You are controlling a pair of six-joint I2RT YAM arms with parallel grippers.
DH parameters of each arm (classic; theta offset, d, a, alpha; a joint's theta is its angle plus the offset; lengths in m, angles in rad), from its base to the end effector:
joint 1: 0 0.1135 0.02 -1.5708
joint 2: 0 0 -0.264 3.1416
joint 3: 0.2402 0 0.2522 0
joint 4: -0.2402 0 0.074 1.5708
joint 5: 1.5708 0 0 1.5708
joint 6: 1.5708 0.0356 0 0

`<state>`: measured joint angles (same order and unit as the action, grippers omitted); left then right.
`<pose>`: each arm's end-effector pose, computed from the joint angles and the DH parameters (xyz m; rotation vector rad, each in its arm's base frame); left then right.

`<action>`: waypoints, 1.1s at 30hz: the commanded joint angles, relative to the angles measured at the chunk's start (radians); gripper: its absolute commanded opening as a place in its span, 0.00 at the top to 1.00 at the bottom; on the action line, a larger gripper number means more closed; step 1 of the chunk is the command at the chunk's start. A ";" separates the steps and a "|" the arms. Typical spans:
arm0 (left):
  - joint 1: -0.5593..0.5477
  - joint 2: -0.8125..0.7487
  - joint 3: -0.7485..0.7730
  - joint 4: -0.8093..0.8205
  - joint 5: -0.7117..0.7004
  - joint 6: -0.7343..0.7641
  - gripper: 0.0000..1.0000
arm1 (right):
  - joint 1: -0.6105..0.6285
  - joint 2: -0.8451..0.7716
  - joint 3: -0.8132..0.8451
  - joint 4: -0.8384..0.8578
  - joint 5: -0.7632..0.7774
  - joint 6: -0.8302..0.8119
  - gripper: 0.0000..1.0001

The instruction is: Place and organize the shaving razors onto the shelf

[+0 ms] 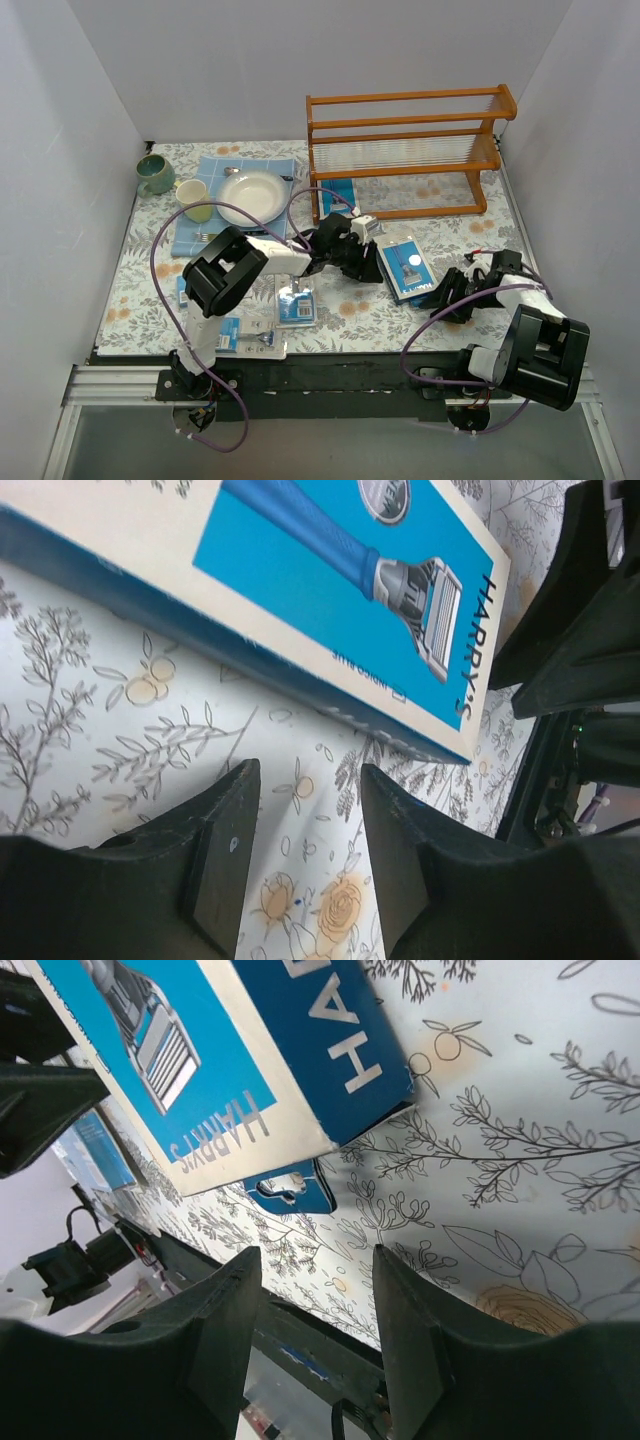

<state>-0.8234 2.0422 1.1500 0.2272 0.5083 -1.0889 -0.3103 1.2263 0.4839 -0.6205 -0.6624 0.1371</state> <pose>0.2749 -0.3221 0.1308 -0.0186 2.6560 -1.4424 0.1714 -0.0320 0.1407 0.5119 2.6930 0.9137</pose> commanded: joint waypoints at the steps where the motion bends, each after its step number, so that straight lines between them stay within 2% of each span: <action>1: -0.011 -0.057 -0.067 -0.065 -0.014 -0.006 0.55 | -0.003 0.018 -0.030 0.126 -0.059 0.042 0.44; 4: -0.013 -0.066 -0.082 -0.052 -0.011 -0.029 0.55 | -0.003 0.032 -0.024 0.163 -0.006 0.053 0.44; 10: -0.011 -0.057 -0.125 0.014 0.064 -0.153 0.47 | -0.003 0.085 -0.083 0.350 -0.086 0.117 0.47; 11: -0.011 -0.057 -0.133 0.027 0.091 -0.175 0.44 | -0.004 0.087 -0.096 0.399 -0.104 0.136 0.50; 13: -0.013 -0.057 -0.154 0.060 0.114 -0.242 0.39 | -0.003 0.090 -0.132 0.442 -0.147 0.163 0.62; 14: -0.014 -0.059 -0.160 0.057 0.116 -0.261 0.30 | -0.004 0.088 -0.145 0.485 -0.185 0.188 0.67; 15: -0.016 -0.060 -0.165 0.049 0.108 -0.279 0.27 | -0.003 0.090 -0.151 0.496 -0.200 0.196 0.74; 18: -0.017 -0.069 -0.191 0.070 0.098 -0.344 0.21 | -0.004 0.085 -0.156 0.524 -0.267 0.223 0.83; 19: -0.017 -0.071 -0.202 0.086 0.092 -0.409 0.20 | -0.004 0.082 -0.151 0.525 -0.285 0.234 0.84; 21: -0.019 -0.071 -0.232 0.179 0.093 -0.489 0.18 | -0.006 0.078 -0.151 0.541 -0.335 0.260 0.87; 23: -0.025 -0.047 -0.262 0.272 0.108 -0.590 0.18 | -0.007 0.067 -0.157 0.551 -0.373 0.278 0.89; 29: -0.034 0.041 -0.214 0.418 0.142 -0.678 0.16 | -0.007 0.036 -0.198 0.602 -0.416 0.352 0.91; 33: -0.036 0.096 -0.176 0.469 0.139 -0.790 0.16 | -0.006 0.045 -0.191 0.599 -0.422 0.358 0.89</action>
<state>-0.8513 2.0712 0.9466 0.6724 0.6655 -1.7653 -0.3138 1.2770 0.2901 -0.0544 -1.0241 0.4671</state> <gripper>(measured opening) 0.831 0.101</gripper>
